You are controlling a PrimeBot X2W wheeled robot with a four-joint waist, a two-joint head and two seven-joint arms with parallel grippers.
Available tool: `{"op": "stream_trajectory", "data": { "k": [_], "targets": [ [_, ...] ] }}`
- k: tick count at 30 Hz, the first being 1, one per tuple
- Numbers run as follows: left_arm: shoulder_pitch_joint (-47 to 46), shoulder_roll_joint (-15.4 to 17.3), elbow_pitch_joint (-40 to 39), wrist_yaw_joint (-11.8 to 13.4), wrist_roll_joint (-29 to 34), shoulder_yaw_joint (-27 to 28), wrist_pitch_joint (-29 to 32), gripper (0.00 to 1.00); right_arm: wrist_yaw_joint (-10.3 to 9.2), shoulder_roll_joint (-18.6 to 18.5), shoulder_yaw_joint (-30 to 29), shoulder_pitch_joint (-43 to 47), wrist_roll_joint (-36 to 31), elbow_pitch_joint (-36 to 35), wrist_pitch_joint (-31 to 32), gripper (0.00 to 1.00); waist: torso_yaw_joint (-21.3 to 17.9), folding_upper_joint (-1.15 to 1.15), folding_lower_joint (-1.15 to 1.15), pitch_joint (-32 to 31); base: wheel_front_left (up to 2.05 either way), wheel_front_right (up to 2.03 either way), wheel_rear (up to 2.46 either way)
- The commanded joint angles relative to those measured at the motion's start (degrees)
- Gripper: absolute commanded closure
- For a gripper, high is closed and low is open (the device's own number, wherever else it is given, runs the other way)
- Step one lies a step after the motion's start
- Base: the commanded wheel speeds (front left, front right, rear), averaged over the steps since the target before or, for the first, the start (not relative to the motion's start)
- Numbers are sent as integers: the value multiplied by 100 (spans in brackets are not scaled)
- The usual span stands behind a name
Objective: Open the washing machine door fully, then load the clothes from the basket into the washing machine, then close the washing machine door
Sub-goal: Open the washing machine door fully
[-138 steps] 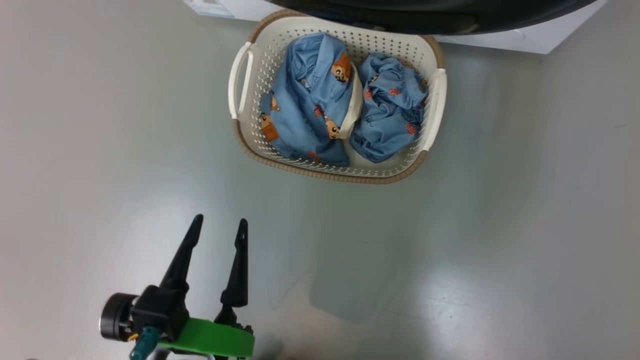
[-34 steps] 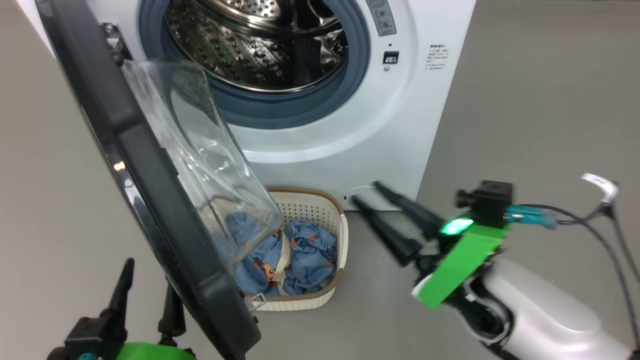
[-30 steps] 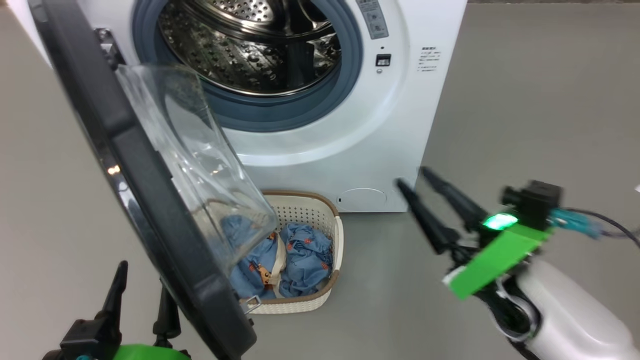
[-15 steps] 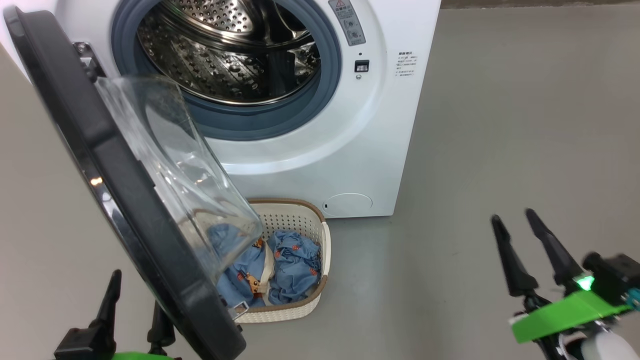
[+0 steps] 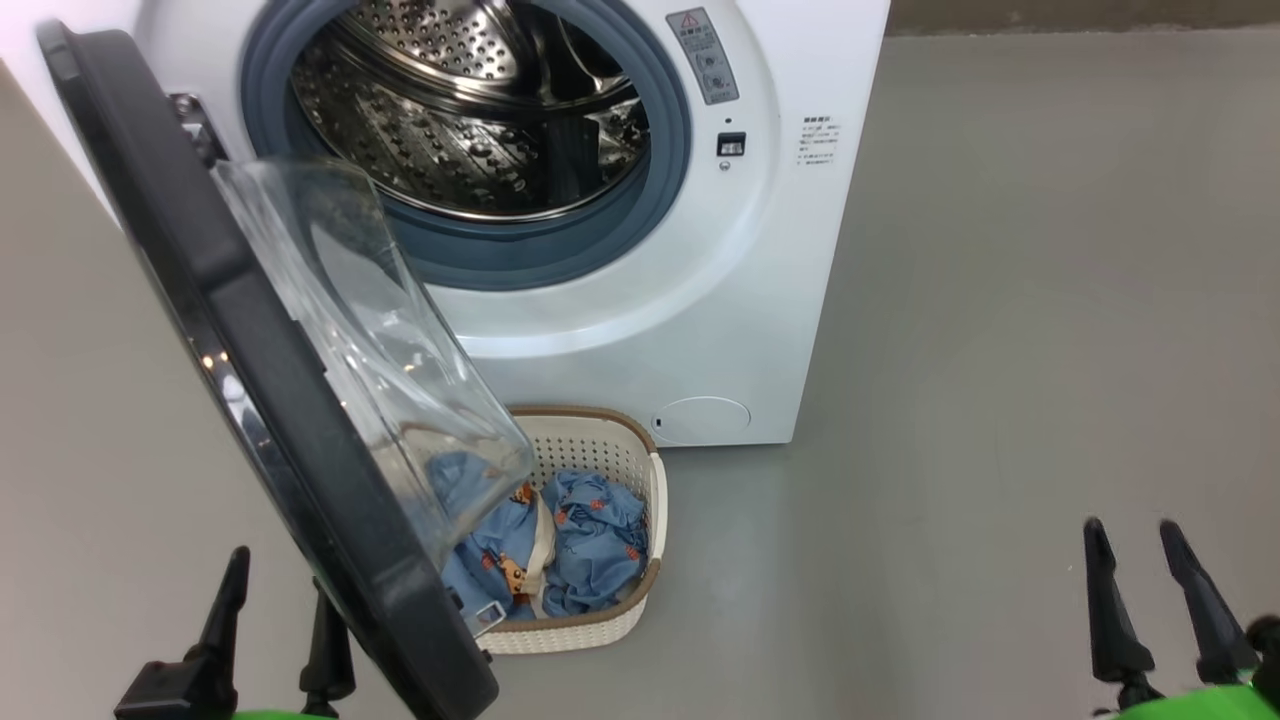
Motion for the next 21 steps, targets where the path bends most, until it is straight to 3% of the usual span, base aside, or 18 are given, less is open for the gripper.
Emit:
{"op": "stream_trajectory", "data": {
  "k": [1,11,21],
  "targets": [
    [-49,72,-138,35,-47,200,-37,0,9,13,-5,55,-113,-190,-69,0,17,0,0,-26,0,0,0],
    [17,72,-82,-30,-58,267,-37,0,9,161,-143,252,-861,-3,-69,0,3,0,0,-108,0,0,0],
    [25,72,-49,-36,-96,269,-37,1,9,228,-214,271,-924,-10,-69,0,49,0,0,-113,0,0,0]
  ]
}}
